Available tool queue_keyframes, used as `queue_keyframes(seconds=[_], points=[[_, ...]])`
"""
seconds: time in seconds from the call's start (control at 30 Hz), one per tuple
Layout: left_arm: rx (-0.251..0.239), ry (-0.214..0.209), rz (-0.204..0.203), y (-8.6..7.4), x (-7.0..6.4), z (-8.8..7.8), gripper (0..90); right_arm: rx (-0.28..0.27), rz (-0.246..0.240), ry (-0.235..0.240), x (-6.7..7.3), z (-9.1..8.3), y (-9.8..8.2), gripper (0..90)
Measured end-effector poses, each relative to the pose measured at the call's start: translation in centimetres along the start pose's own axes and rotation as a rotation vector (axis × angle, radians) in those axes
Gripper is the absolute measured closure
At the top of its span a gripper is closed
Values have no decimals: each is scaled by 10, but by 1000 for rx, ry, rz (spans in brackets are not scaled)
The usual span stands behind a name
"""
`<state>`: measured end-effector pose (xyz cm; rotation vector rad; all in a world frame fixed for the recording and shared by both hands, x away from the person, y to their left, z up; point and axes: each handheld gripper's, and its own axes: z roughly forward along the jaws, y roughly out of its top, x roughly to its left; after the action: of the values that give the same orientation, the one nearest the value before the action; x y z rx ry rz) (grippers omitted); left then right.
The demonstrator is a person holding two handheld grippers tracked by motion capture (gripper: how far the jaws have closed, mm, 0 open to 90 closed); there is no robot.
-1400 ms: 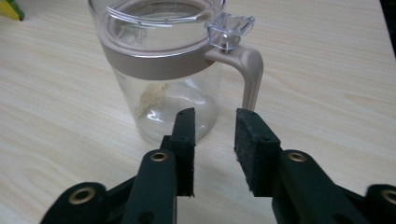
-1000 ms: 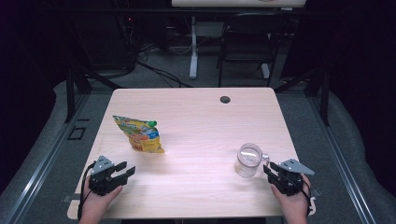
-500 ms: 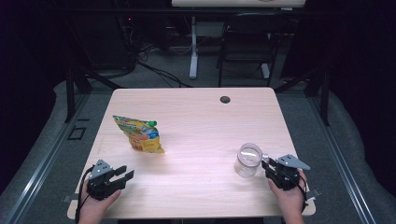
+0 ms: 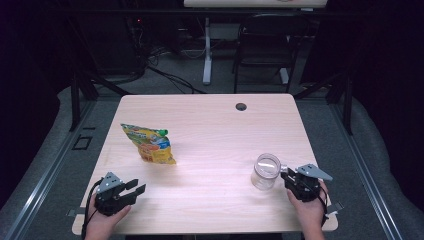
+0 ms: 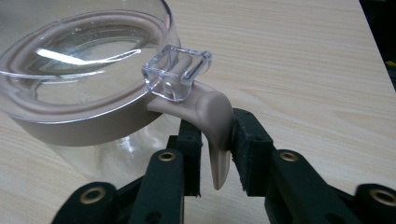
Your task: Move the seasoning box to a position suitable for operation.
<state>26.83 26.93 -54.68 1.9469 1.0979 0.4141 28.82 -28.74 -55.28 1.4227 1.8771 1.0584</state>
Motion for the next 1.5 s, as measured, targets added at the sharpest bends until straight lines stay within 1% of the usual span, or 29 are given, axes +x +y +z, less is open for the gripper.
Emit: queue_keyframes(seconds=[0.03,0.07,0.23,0.27,0.33,0.37,0.4,0.47,0.5,0.53,0.63,0.77,0.8,0.93,0.97,1.0,1.03,1.07,1.13,1.2,1.23,1.27,1.3,1.33,1.37,1.4,1.43,1.47,1.5], points=[[1,0,1,0,-1,0,595,-1,5,-1,0,0,0,750],[1,0,0,0,-1,0,594,1,2,-12,1,0,0,756],[9,5,9,0,0,1,592,5,-4,-17,3,-1,0,759],[7,8,9,0,0,0,591,12,-15,-22,3,-2,0,762],[7,10,9,0,0,0,589,16,-19,-23,4,-3,0,767],[8,17,12,0,0,0,589,21,-32,-28,5,-3,0,776],[10,29,20,0,-2,0,587,25,-45,-30,6,-4,1,777],[14,32,37,0,-4,0,587,34,-64,-31,7,-6,0,778],[13,30,49,1,-5,1,588,30,-63,-27,8,-6,-1,777],[13,30,59,2,-7,1,587,36,-72,-21,9,-9,-2,776],[11,14,71,4,-10,3,587,36,-75,-24,12,-10,-3,776],[15,7,72,5,-11,6,587,44,-93,-18,14,-11,-3,776],[11,1,70,6,-12,7,587,43,-91,-13,15,-11,-3,776],[9,-14,83,9,-17,8,587,45,-99,-1,23,-12,-4,774],[3,-19,86,9,-20,9,587,49,-110,10,26,-13,-3,773],[3,-19,86,9,-20,9,587,49,-110,10,26,-13,-3,773],[-1,-28,91,11,-25,9,588,51,-137,30,34,-13,-3,773],[-3,-40,98,12,-27,10,587,59,-148,48,38,-13,-3,774],[-2,-50,116,13,-32,11,588,64,-159,77,48,-12,-2,773],[-2,-55,115,14,-35,11,588,59,-197,92,59,-12,-1,772],[-3,-61,117,14,-37,12,588,59,-197,92,59,-12,-1,772],[-3,-72,124,15,-41,13,590,69,-215,117,69,-12,0,773],[-3,-72,124,15,-41,13,590,69,-215,117,69,-12,0,773],[1,-76,130,15,-44,13,590,68,-214,127,73,-11,0,772],[1,-83,131,15,-46,14,591,80,-222,140,78,-11,0,772],[4,-91,136,15,-49,15,591,87,-234,165,83,-10,0,772],[4,-91,136,15,-49,15,593,87,-234,165,83,-10,0,772],[6,-98,147,16,-51,15,593,93,-242,176,87,-10,0,772],[6,-98,147,16,-51,15,594,92,-241,183,89,-10,0,771]])
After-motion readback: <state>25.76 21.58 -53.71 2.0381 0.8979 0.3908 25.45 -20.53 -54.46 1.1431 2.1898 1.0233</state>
